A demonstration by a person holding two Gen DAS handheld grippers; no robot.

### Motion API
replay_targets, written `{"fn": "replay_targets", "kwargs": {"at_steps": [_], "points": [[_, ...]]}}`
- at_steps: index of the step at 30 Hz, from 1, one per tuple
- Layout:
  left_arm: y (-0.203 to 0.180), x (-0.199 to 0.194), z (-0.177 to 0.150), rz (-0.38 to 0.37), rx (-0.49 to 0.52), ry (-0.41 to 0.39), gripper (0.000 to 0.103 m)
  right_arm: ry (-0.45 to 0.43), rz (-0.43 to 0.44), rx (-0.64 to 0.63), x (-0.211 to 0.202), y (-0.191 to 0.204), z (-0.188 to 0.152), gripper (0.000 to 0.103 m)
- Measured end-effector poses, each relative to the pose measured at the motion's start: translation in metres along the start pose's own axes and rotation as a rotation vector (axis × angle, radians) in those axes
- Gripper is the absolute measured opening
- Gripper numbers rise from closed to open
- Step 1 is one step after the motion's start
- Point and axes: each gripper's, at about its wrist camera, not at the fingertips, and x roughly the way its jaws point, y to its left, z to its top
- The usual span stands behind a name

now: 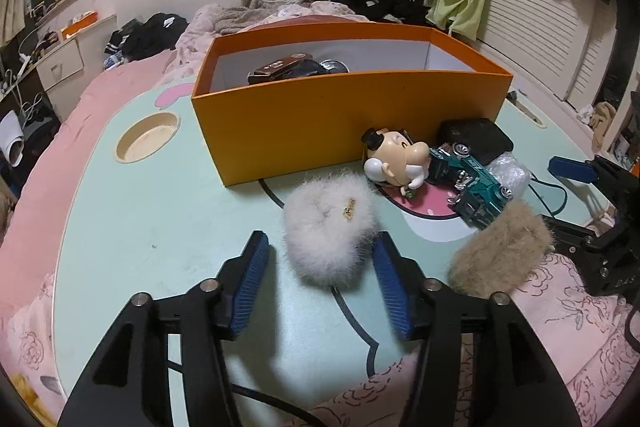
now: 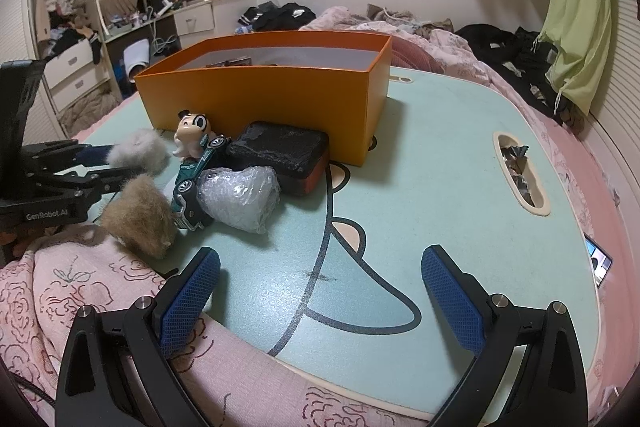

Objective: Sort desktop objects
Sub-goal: 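Grasp the white pom-pom with the left gripper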

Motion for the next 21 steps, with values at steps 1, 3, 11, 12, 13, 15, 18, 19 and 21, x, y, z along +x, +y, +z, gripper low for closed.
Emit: {"fn": "replay_targets", "kwargs": {"at_steps": [1, 3, 11, 12, 13, 15, 18, 19, 21], "points": [[0.000, 0.000, 0.001, -0.002, 0.002, -0.003, 0.055, 0.000, 0.000, 0.000, 0.000, 0.000, 0.000, 0.101], [-0.001, -0.002, 0.005, -0.011, 0.015, -0.014, 0.055, -0.001, 0.000, 0.001, 0.000, 0.000, 0.000, 0.101], [-0.003, 0.011, 0.014, -0.027, 0.017, 0.024, 0.039, -0.001, -0.002, 0.002, 0.000, 0.001, 0.000, 0.101], [-0.004, 0.010, 0.013, -0.030, 0.018, 0.020, 0.039, -0.001, -0.002, 0.003, 0.000, 0.000, 0.000, 0.101], [-0.005, 0.009, 0.011, -0.028, 0.018, 0.014, 0.039, -0.001, -0.002, 0.003, 0.000, 0.000, 0.000, 0.101], [-0.006, 0.007, 0.008, -0.014, 0.018, 0.005, 0.039, -0.001, -0.002, 0.003, 0.000, 0.000, 0.000, 0.101], [-0.006, 0.006, 0.006, -0.002, 0.019, -0.001, 0.039, -0.001, -0.006, 0.005, 0.000, 0.000, 0.000, 0.101], [-0.006, 0.006, 0.006, -0.004, 0.016, 0.000, 0.039, -0.002, -0.005, 0.006, 0.000, 0.000, 0.000, 0.101], [-0.005, 0.006, 0.006, -0.009, 0.012, 0.001, 0.039, -0.006, -0.001, 0.011, 0.000, 0.000, 0.001, 0.101]]}}
